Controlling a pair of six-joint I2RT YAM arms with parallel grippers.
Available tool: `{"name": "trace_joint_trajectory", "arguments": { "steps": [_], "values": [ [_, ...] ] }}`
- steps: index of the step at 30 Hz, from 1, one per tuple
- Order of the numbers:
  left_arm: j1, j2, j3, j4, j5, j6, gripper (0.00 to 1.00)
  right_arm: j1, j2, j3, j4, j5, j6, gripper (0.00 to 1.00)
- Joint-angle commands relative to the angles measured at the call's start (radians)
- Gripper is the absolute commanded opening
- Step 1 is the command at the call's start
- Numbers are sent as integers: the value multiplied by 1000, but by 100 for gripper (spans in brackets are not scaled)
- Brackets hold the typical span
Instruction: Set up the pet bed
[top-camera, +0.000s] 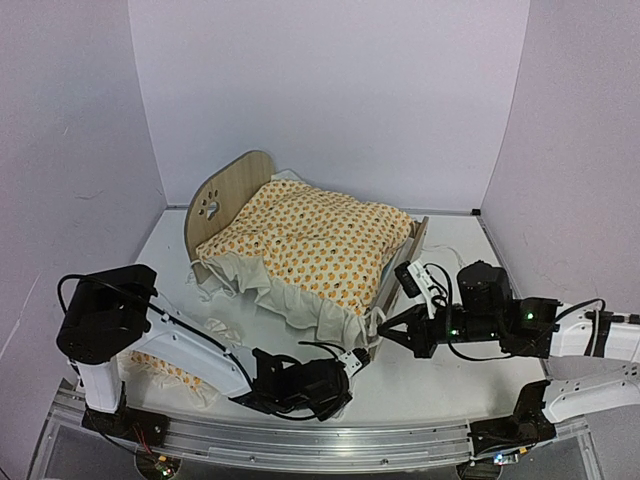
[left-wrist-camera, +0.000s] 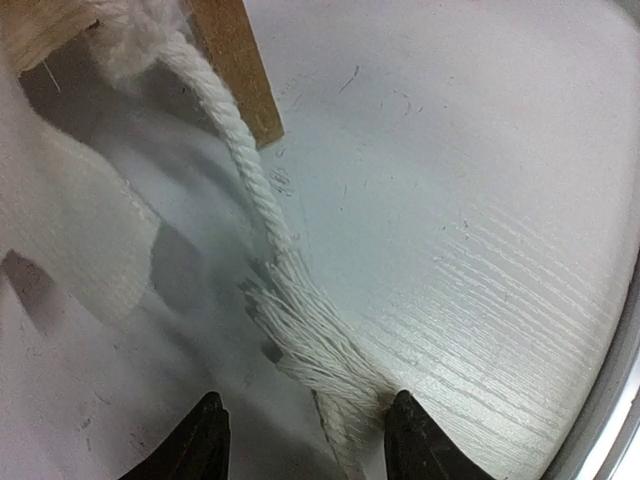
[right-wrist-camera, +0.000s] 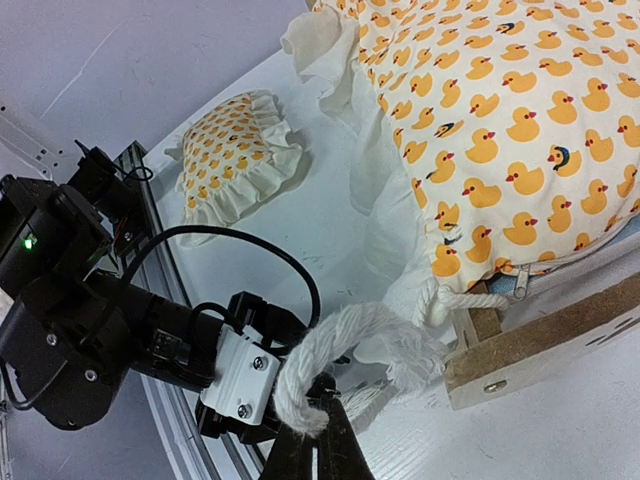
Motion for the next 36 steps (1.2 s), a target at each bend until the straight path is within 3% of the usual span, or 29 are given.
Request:
{"name": "trace_joint_trajectory", "arguments": {
  "steps": [1,4,12,22,29,34,36],
  "values": [
    [-2,32,10,-14,52,15,52,4,-22,30,41,33,-4,0],
    [-2,82,55,-78,66,31,45,4,-14,40,41,36,-9,0],
    [16,24,-21,-80,-13,-10,1,3,10,28,41,-27,-3,0],
    [28,-329,-247,264,42,199,0,4,45,-54,3,-221,9,0],
    [142,-347,-206,274,145,217,0,41,155,-78,112,-389,25,0],
    [189,-351,-174,289,168,273,0,93,268,-61,133,-374,32,0],
    [193,-335,-153,293,179,293,0,94,297,-31,109,-350,45,9]
  ]
}}
